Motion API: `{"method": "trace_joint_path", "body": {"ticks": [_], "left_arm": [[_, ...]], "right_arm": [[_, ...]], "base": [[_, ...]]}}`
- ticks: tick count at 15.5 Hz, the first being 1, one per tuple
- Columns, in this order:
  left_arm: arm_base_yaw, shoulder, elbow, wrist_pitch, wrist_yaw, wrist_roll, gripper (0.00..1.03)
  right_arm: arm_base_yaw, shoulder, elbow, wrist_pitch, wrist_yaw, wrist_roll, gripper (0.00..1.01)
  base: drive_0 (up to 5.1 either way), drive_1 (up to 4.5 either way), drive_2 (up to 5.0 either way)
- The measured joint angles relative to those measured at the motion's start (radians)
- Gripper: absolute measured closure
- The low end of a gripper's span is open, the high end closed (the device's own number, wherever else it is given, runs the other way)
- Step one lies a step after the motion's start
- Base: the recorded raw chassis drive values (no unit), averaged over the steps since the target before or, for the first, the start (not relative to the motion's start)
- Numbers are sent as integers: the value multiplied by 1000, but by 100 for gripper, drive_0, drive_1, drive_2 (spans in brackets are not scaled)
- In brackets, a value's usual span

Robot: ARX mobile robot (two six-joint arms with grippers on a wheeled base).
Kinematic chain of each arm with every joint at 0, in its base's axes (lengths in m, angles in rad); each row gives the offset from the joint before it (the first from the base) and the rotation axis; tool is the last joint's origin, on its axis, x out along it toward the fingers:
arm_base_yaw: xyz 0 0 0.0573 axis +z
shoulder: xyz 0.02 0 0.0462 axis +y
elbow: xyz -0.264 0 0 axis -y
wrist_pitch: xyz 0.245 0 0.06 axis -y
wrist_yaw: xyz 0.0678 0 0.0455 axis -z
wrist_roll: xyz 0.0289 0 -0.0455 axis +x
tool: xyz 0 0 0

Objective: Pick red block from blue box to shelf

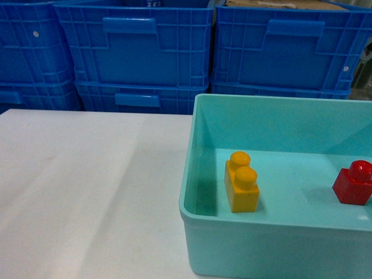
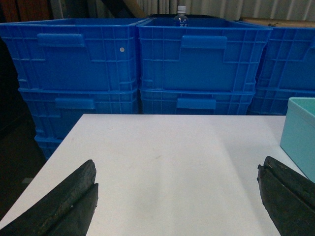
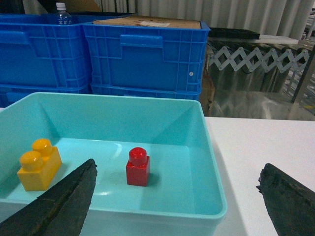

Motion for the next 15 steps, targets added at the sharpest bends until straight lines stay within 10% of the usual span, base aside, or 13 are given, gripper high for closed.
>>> {"method": "trace_joint_path", "body": {"ticks": [15], "left_arm": [[0,0,0,0,0,0,5]], "right_arm": [[0,0,0,0,0,0,3]], "base": [[0,0,0]]}}
